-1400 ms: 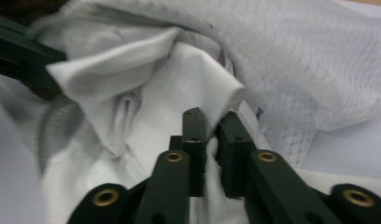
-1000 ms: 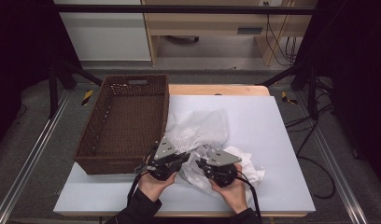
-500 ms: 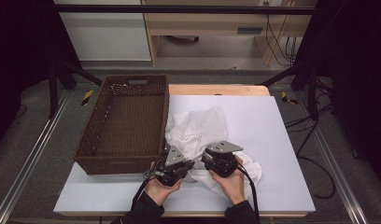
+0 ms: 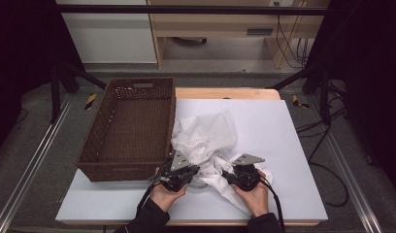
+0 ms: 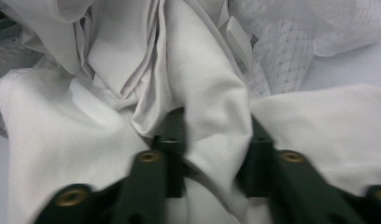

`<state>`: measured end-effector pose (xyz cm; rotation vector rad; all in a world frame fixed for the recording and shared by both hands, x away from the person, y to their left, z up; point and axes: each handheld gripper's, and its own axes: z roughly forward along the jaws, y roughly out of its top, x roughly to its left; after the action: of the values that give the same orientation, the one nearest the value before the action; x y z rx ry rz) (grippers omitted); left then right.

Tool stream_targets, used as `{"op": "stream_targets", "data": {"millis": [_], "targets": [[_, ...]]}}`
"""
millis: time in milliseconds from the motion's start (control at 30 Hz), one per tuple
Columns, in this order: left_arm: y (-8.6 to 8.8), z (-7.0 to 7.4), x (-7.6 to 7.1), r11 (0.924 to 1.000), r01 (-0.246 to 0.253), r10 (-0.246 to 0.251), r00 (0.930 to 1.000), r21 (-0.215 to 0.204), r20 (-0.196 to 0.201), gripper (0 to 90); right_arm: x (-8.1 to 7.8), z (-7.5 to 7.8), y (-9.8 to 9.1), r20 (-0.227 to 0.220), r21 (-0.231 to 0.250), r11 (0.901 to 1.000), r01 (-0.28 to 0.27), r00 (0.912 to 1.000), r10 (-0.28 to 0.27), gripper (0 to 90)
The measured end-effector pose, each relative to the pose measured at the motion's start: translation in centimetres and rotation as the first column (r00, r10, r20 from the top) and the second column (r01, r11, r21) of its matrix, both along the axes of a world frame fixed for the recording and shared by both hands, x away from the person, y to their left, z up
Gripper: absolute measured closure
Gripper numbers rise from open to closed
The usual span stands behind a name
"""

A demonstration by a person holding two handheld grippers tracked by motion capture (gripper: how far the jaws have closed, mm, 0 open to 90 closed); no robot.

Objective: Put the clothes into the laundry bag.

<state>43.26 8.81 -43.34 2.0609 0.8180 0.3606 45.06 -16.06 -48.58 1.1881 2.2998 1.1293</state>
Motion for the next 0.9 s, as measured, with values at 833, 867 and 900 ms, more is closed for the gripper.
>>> {"op": "stream_targets", "data": {"millis": [833,867,900], "targets": [[0.5,3.3,-1.4,0.9962,0.049,-0.047,0.9982,-0.071,0.038,88.4,2.7,1.0,6.8,0.126,0.015,0.9997,-0.020,0.9919,0.018,85.0],[0.5,2.8,-1.5,0.9974,0.048,-0.046,0.9985,-0.053,0.029,88.3,2.8,0.9,6.8,0.141,-0.001,1.0000,0.008,0.9900,-0.008,84.6],[0.5,2.2,-1.6,0.9982,0.045,-0.045,0.9988,-0.038,0.020,88.3,3.1,0.7,6.6,0.145,0.000,0.9990,0.044,0.9885,-0.044,83.8]]}}
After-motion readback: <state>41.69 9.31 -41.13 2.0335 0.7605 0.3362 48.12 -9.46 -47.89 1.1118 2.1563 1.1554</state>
